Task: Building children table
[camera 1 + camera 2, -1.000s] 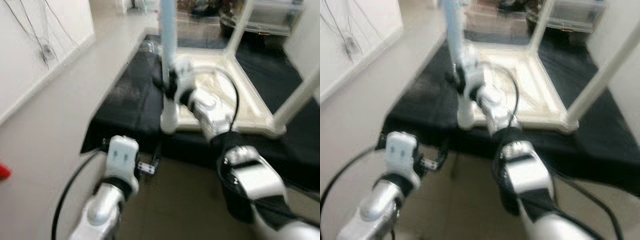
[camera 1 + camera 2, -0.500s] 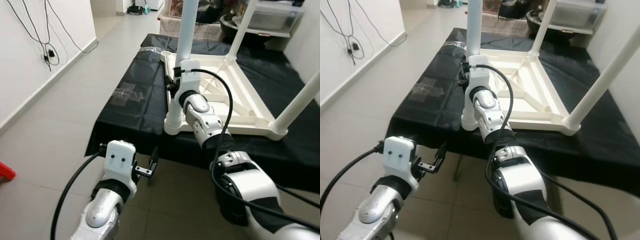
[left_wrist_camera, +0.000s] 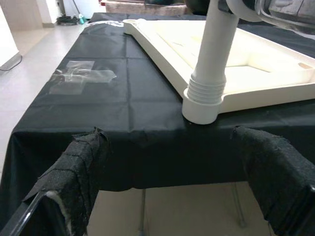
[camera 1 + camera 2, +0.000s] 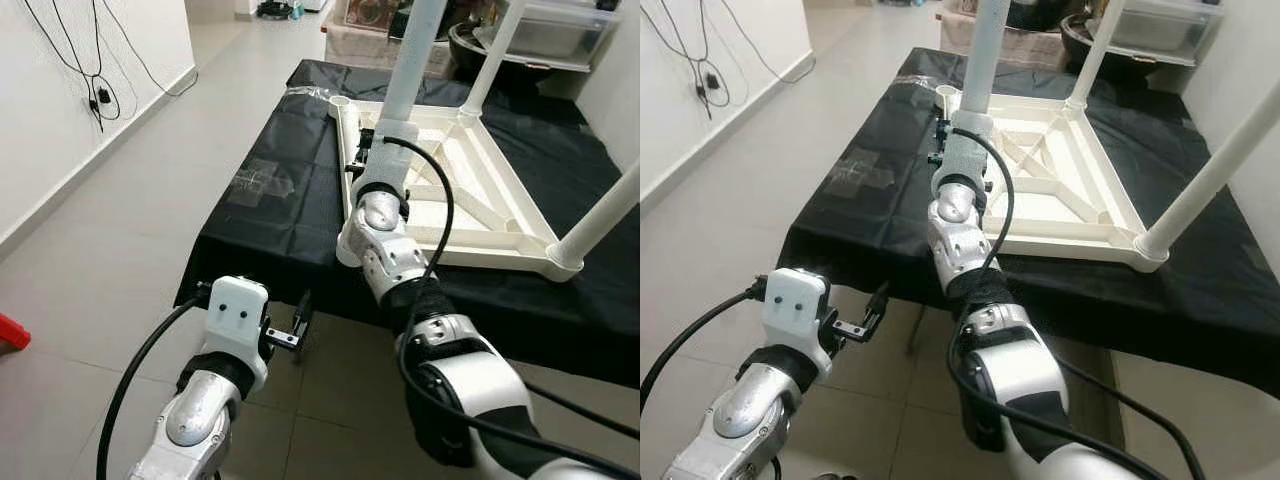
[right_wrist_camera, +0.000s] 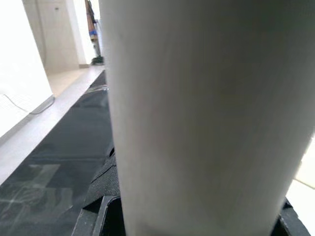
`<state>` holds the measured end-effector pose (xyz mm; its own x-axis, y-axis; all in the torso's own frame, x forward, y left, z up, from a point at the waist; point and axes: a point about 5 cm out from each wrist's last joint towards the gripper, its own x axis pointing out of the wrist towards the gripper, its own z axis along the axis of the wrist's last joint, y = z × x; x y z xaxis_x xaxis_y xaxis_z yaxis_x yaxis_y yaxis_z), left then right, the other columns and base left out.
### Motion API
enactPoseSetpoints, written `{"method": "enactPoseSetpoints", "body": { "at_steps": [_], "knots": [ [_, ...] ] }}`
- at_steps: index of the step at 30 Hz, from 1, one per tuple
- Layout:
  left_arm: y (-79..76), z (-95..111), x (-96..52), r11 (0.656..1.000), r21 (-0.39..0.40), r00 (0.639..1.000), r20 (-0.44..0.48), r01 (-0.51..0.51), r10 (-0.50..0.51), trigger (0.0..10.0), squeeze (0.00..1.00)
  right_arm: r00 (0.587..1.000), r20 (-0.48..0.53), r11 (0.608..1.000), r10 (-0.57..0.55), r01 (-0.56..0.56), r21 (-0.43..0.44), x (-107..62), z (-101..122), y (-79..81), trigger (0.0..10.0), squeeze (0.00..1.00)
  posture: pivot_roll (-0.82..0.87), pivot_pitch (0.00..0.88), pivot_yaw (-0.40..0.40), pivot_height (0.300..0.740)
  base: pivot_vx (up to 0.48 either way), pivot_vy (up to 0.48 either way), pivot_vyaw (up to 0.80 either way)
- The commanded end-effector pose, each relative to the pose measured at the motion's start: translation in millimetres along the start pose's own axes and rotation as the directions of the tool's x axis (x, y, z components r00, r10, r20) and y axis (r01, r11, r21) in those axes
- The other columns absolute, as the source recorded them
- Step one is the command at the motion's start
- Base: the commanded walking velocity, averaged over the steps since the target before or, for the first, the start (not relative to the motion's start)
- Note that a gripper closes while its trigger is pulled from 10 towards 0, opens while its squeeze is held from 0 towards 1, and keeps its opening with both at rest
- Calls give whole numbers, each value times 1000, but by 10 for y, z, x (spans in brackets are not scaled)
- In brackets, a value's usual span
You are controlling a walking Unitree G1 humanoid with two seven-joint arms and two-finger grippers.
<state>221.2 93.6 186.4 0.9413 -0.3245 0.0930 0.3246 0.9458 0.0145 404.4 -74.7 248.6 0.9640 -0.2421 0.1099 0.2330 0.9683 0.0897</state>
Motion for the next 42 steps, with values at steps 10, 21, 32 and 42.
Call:
{"method": "enactPoseSetpoints", "body": {
  "at_steps": [10,21,32,42],
  "knots": [
    [-1,-14,13,1000,10,1000,-3,9,-9,10000,0,911,-133,921,-390,384,-70,-154,-404,-212,10000,0,110,179,-80,740,0,0,0],
    [11,-27,24,1000,13,1000,-3,8,-8,10000,0,862,-159,877,-481,472,-90,-249,-358,-63,10000,0,116,171,-83,740,0,0,0],
    [36,-40,36,1000,21,1000,-3,8,-8,10000,0,859,-76,862,-506,505,-29,-240,-101,1,10000,0,114,165,-75,740,0,0,0],
    [60,-43,70,1000,14,1000,-5,7,-7,10000,0,880,125,888,-458,444,120,-128,506,-27,10000,0,107,172,-68,740,0,0,0]
  ]
}}
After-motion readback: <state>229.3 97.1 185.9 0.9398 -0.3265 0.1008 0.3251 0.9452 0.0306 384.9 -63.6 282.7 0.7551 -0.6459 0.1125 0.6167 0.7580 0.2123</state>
